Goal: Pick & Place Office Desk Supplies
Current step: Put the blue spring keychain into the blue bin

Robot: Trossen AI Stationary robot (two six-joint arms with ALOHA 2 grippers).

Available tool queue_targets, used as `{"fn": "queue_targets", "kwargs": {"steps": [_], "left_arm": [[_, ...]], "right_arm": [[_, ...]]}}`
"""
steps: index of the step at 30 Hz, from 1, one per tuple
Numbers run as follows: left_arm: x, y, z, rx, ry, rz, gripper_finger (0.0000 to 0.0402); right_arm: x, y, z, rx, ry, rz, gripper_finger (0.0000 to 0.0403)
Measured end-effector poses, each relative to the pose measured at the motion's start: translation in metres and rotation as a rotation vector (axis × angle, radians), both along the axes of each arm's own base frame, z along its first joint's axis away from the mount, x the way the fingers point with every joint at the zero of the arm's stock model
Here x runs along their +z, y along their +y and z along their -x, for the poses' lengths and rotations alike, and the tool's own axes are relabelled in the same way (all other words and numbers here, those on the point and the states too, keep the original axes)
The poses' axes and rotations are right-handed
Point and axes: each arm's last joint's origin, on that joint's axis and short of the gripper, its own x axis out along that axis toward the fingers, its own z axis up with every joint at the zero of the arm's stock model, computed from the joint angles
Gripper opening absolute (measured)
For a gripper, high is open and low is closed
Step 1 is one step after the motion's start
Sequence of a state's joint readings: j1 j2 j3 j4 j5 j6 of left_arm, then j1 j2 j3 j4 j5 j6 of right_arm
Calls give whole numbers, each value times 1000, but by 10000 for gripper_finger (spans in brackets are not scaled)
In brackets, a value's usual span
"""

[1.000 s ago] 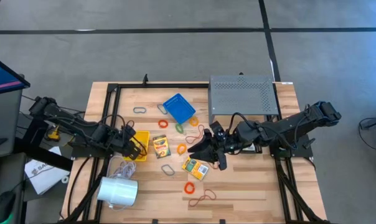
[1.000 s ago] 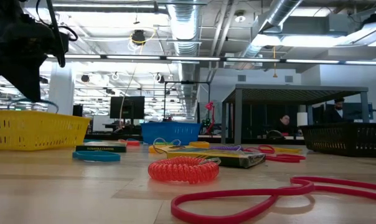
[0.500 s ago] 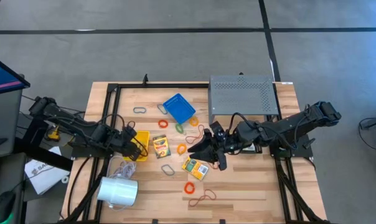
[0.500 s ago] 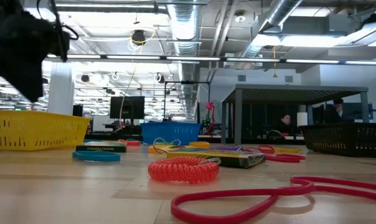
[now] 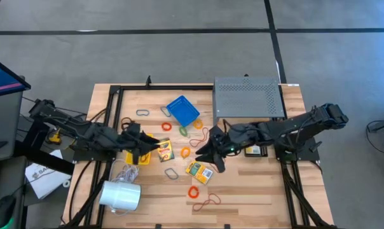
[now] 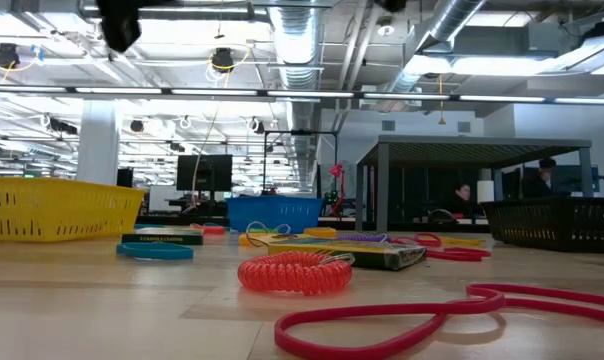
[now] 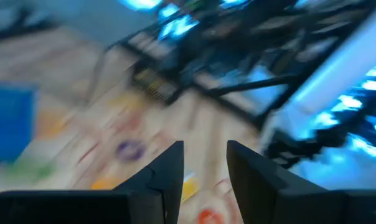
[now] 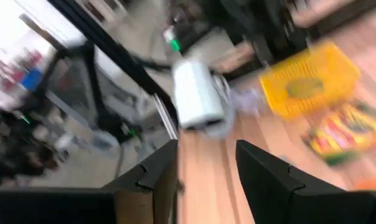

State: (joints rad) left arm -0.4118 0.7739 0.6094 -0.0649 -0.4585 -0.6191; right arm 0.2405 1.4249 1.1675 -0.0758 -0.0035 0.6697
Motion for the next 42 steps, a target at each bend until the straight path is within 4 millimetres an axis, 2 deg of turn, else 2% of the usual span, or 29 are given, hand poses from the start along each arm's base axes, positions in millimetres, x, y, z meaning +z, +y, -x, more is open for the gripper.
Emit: {"fn": "queue_targets", "kwargs": {"steps": [4,17,24,27,33,37,42], "left_arm": [[12,-3,-1,-92,-112,-60,112],[13,-3,-2,-118,-119,-80,108],[13,-3,-2,-118,-119,-81,108],[13,-3,-1,-118,-119,-81,108],[13,-3,-2,-116,-118,-104,108],[12,-3,-2,-116,-117,-105,108],[12,-3,-2,-116,-116,-105,108]], "right_arm": [[-9,-6,3,16,97,41,158],[-20,-5,8,170,131,365,105],[-25,-12,9,205,163,500,118],[-34,-19,3,192,203,508,139],[-72,-23,-20,220,349,545,176],[-92,-20,-37,271,514,565,177],[-104,-19,-58,346,668,616,159]]}}
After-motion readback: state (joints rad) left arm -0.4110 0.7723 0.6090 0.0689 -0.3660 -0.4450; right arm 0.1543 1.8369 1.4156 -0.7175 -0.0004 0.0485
